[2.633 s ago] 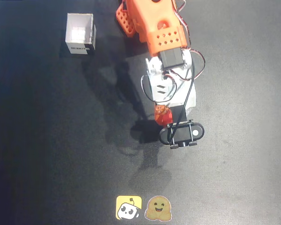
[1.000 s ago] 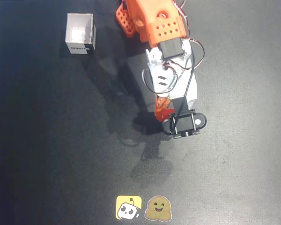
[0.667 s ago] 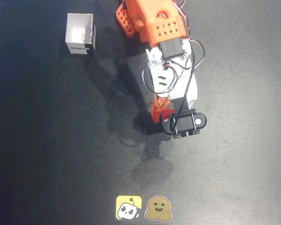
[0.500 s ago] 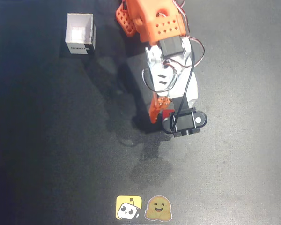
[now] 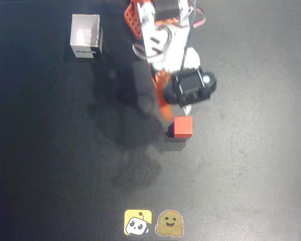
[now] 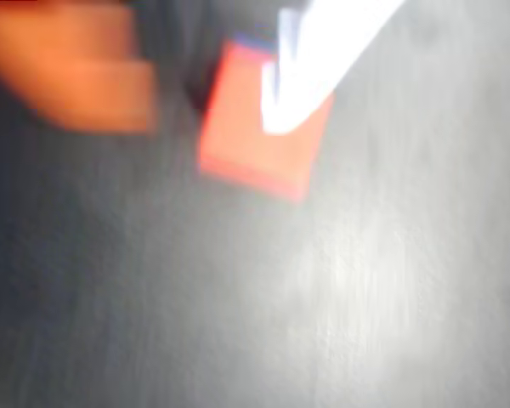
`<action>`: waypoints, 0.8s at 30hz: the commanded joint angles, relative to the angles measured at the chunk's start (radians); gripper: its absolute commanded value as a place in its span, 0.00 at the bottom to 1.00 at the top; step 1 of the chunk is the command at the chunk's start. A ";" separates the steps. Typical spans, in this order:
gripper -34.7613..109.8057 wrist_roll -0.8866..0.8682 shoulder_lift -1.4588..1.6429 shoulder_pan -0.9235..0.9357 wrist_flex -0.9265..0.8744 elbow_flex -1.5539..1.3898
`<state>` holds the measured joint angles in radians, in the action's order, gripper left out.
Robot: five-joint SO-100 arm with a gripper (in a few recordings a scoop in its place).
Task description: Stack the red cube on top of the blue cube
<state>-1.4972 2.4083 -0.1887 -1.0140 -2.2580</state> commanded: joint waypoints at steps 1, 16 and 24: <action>0.24 -0.002 0.115 0.040 -0.051 -0.063; 0.24 -0.005 0.641 0.236 -0.242 -0.486; 0.24 -0.063 0.788 0.250 -0.367 -0.566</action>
<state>-1.5447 3.1815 0.0598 -1.3606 -2.8179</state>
